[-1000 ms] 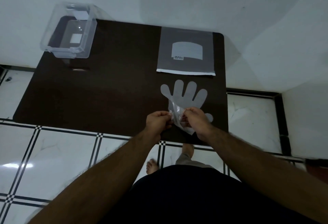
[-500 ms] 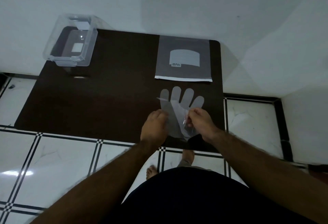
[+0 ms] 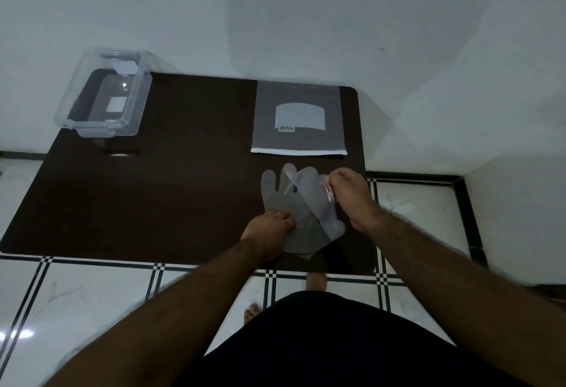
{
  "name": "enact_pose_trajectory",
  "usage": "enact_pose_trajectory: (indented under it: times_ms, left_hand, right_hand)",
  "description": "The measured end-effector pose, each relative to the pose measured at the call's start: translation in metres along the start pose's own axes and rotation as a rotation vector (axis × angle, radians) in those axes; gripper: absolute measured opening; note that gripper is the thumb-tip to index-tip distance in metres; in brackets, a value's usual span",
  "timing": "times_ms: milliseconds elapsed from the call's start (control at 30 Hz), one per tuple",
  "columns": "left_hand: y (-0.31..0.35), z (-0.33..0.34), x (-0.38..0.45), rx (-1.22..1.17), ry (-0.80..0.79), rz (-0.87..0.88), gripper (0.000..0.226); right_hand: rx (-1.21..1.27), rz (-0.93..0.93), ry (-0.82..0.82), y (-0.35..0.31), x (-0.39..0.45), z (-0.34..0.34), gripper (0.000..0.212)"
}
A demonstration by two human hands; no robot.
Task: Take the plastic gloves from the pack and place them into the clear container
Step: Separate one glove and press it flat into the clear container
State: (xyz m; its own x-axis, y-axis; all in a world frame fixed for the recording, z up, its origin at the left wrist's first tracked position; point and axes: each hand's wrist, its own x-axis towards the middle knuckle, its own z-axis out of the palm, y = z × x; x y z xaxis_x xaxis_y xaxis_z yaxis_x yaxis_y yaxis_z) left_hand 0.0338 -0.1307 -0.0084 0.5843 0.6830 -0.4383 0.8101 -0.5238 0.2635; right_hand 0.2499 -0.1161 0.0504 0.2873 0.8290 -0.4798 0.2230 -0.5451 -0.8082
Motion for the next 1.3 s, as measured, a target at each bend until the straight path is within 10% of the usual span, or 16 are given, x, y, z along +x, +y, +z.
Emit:
enact_pose_trajectory:
  times_ms: [533,667,767,867,1067,1300]
  left_hand:
    - [0.007,-0.044,0.022,0.076,-0.243,-0.002,0.028]
    - [0.004,-0.089,0.023,-0.304,0.189,-0.118,0.022]
    - [-0.001,-0.14,0.022,-0.716,0.615,-0.084,0.072]
    - [-0.013,-0.194,0.029,-0.915,0.455,0.199,0.113]
    - [-0.018,-0.242,0.033,-0.95,0.35,0.354,0.052]
    - [-0.042,-0.243,0.014,-0.952,0.447,0.154,0.017]
  right_hand:
    - [-0.285,-0.313,-0.081,-0.107,0.023,-0.058,0.021]
    - [-0.517,-0.42,-0.247,-0.142,0.024,-0.075,0.018]
    - [-0.66,-0.494,-0.356,-0.17,0.018,-0.08,0.016]
    - [-0.712,-0.547,-0.443,-0.197,0.01,-0.077,0.016]
    - [-0.728,-0.666,-0.514,-0.23,0.008,-0.067,0.012]
    - [-0.626,-0.752,-0.452,-0.228,0.027,-0.042,0.033]
